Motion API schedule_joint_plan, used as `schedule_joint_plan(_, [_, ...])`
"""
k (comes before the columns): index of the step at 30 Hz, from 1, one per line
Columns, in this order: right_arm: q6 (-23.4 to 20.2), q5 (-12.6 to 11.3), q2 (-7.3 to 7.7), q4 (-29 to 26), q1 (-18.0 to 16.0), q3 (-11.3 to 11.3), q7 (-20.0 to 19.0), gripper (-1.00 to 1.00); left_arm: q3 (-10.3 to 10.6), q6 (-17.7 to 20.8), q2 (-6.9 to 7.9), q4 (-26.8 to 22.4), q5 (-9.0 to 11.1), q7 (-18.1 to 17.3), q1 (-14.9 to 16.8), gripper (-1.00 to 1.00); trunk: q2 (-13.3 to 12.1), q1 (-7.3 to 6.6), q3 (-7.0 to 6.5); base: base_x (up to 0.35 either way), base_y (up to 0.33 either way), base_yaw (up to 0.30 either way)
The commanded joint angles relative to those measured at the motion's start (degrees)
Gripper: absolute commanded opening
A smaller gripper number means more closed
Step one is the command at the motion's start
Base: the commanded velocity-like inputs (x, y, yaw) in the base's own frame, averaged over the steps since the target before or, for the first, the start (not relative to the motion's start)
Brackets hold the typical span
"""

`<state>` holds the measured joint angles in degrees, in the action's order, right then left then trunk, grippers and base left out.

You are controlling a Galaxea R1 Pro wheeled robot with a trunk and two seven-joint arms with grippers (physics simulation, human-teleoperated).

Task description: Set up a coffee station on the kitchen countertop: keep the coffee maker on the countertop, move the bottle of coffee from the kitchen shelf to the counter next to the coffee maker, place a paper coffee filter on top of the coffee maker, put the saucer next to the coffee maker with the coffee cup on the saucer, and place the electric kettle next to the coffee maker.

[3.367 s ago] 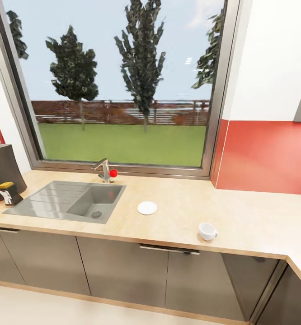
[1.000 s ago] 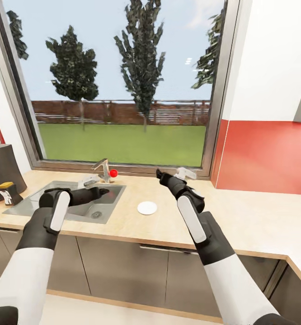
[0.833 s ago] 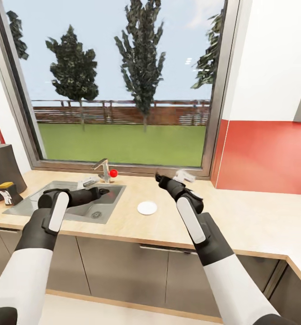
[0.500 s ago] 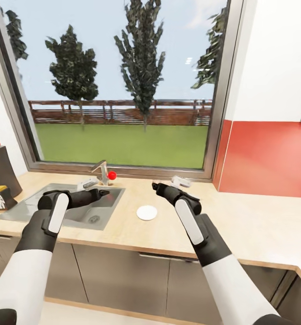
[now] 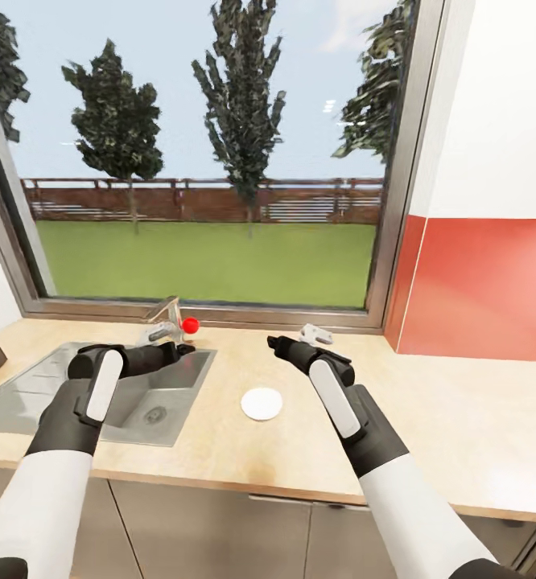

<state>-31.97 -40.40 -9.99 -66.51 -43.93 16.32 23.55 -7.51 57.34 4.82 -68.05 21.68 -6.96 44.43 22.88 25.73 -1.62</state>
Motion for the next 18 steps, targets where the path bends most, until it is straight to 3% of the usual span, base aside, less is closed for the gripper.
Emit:
schedule_joint_plan(1, [-0.1, -2.3, -0.01, 0.2, 0.0, 0.1, 0.6, 1.0, -0.1, 0.2, 0.01, 0.0, -0.4, -0.6, -0.6, 1.0, 0.0, 0.05, 0.02, 0.301, 0.21, -0.257])
schedule_joint_plan(6, [-0.5, -6.6, -0.01, 1.9, 0.0, 0.1, 0.5, 1.0, -0.2, 0.2, 0.01, 0.0, -0.4, -0.6, -1.9, 1.0, 0.0, 0.05, 0.02, 0.291, 0.223, -0.269])
schedule_joint_plan(11, [-0.6, -7.3, -0.01, 2.3, 0.0, 0.1, 0.5, 1.0, -0.2, 0.2, 0.01, -0.1, -0.5, -0.6, -2.3, 1.0, 0.0, 0.05, 0.02, 0.274, 0.243, -0.254])
schedule_joint_plan(18, [-0.7, -7.5, -0.01, 2.4, 0.3, 0.0, 0.5, 1.0, -0.2, 0.2, 0.01, -0.1, -0.3, -0.6, -3.1, 1.0, 0.0, 0.05, 0.02, 0.154, 0.209, -0.083])
